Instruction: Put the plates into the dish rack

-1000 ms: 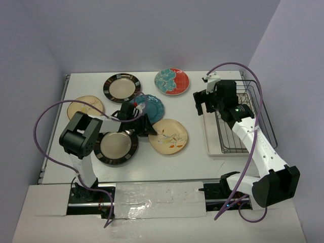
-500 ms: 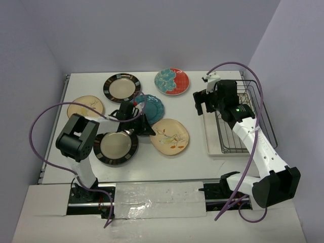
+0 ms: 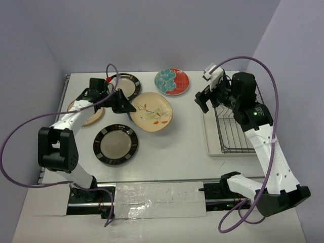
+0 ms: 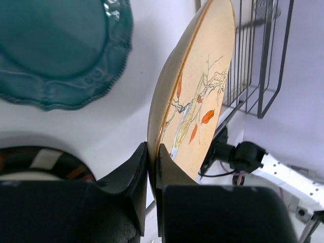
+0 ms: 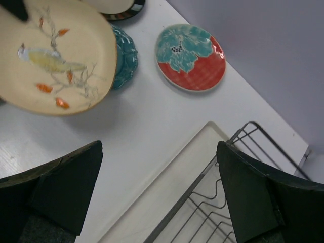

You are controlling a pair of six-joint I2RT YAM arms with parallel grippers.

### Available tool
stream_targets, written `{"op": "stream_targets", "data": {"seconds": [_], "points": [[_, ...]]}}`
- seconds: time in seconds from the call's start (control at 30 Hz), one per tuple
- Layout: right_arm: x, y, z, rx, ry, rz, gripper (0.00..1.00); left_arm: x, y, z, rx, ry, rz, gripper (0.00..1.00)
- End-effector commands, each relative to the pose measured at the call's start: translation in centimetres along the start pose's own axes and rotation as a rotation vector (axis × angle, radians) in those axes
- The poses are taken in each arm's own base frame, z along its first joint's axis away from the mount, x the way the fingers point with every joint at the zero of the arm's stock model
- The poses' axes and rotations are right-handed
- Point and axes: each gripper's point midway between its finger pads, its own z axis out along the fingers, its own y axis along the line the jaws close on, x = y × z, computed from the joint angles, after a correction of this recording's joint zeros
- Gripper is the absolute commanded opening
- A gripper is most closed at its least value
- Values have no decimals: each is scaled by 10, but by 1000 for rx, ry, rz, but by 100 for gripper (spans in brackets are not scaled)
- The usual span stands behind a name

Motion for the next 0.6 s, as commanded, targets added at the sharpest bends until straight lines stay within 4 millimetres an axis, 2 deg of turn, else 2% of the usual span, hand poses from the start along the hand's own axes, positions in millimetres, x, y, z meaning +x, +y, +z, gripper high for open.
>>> {"op": "stream_targets", "data": {"seconds": [0.0, 0.07, 0.1, 0.13, 0.2, 0.27, 0.3, 0.33, 0.4, 0.43, 0.5, 0.57], "points": [[-9, 29, -16, -183, -40, -234, 100, -10, -38, -37, 134, 14, -19, 0], [-8, 42, -23, -229, -58, -338, 100, -15, -37, -47, 146, -10, -61, 0], [-11, 53, -24, -264, -84, -446, 100, -19, -38, -49, 150, -22, -65, 0], [-5, 61, -24, -292, -85, -489, 100, -20, -38, -52, 155, -25, -78, 0], [-11, 81, -28, -332, -143, -618, 100, -26, -36, -59, 148, -52, -124, 0], [-12, 96, -28, -356, -184, -689, 100, -25, -33, -65, 154, -61, -165, 0], [-9, 112, -26, -392, -199, -753, 100, -22, -33, -66, 158, -55, -178, 0], [-14, 117, -26, -391, -227, -781, 100, -20, -35, -68, 166, -53, -187, 0], [-10, 135, -22, -435, -236, -830, 99, -17, -36, -69, 165, -50, -206, 0], [-12, 150, -21, -466, -253, -858, 99, -14, -36, -69, 182, -44, -210, 0], [-3, 167, -16, -511, -246, -884, 98, -6, -41, -70, 225, -18, -249, 0], [-3, 185, -8, -523, -262, -921, 98, -5, -46, -73, 243, -24, -256, 0]]}}
